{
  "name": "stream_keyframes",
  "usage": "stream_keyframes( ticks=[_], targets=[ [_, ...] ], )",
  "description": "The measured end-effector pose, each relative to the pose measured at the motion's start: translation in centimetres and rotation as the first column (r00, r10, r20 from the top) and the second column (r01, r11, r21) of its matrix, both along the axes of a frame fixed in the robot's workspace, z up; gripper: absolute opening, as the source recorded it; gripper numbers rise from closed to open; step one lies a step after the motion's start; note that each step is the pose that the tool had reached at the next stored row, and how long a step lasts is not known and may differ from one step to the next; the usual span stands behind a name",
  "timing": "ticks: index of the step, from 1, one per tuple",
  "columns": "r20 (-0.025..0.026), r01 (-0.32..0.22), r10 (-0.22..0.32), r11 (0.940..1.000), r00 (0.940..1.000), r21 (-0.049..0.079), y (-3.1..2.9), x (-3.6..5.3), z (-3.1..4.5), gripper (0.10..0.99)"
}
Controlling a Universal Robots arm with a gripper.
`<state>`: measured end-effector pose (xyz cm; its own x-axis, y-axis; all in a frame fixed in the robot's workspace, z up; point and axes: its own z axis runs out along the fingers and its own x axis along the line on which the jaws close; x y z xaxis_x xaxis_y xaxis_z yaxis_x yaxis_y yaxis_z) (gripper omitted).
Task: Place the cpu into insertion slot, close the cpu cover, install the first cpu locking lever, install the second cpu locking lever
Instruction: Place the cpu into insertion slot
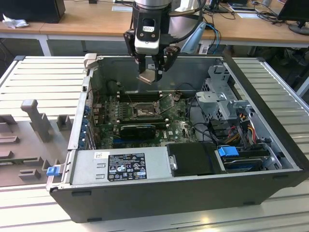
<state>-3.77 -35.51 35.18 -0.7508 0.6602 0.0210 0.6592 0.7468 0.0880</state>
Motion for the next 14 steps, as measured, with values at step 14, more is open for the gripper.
stream_keyframes(
  ticks=[14],
  targets=[
    [0.0000,0.101,-0.101,0.9949,0.9949,0.000,0.00,0.00,-0.12,0.529]
  ],
)
